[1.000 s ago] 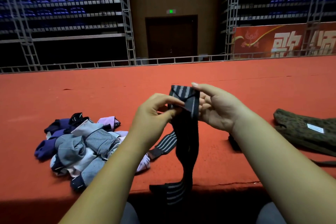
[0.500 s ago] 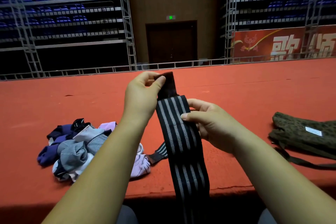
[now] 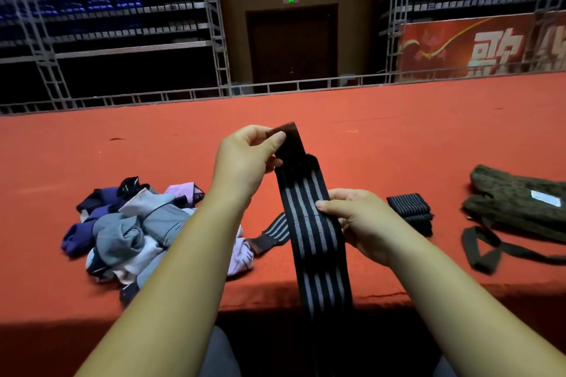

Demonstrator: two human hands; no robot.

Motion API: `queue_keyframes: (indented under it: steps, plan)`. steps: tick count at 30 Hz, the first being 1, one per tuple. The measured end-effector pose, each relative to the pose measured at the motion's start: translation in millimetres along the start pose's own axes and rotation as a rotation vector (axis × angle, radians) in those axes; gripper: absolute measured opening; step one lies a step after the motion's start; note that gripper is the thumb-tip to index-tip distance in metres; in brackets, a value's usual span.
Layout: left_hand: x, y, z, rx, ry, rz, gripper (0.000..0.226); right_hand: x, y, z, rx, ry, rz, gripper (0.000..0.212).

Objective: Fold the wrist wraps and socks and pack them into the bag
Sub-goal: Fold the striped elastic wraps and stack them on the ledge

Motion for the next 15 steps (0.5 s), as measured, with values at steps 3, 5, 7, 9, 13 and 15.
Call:
queue_keyframes:
  steps: [3, 5, 7, 9, 13, 15]
  plan:
    - [-22.5, 14.8, 9.6, -0.051, -0.011, -0.022, 0.003, 20.7, -19.2, -11.7, 0.061, -0.016, 0.012, 0.019]
    - [-41.5, 25.7, 17.8, -0.084, -0.02, -0.035, 0.004, 33.4, -30.7, -17.7, 0.079, -0.044, 0.011, 0.02]
    - [-61.9, 37.0, 26.1, -0.116, -0.04, -0.042, 0.006, 44.8, -41.3, -22.6, 0.09, -0.072, 0.014, 0.022]
    - [-81.0, 48.8, 35.1, -0.144, -0.036, -0.041, 0.01, 56.2, -51.2, -29.0, 0.103, -0.08, 0.017, 0.025]
    - [-117.3, 67.5, 49.3, -0.165, -0.072, -0.039, 0.015, 78.2, -65.2, -43.7, 0.13, -0.076, 0.026, 0.028]
    - [-133.2, 72.9, 54.1, -0.165, -0.104, -0.019, 0.016, 86.5, -70.1, -48.5, 0.133, -0.071, 0.032, 0.029]
Point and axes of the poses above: each hand's wrist, its own y-axis away from the middle knuckle, its own z-axis out of the palm, x = y × z, the point moved 7 cm from there along -y, towards the middle knuckle, and after that the axes turned 7 degrees about z, right-handed, at the moved point
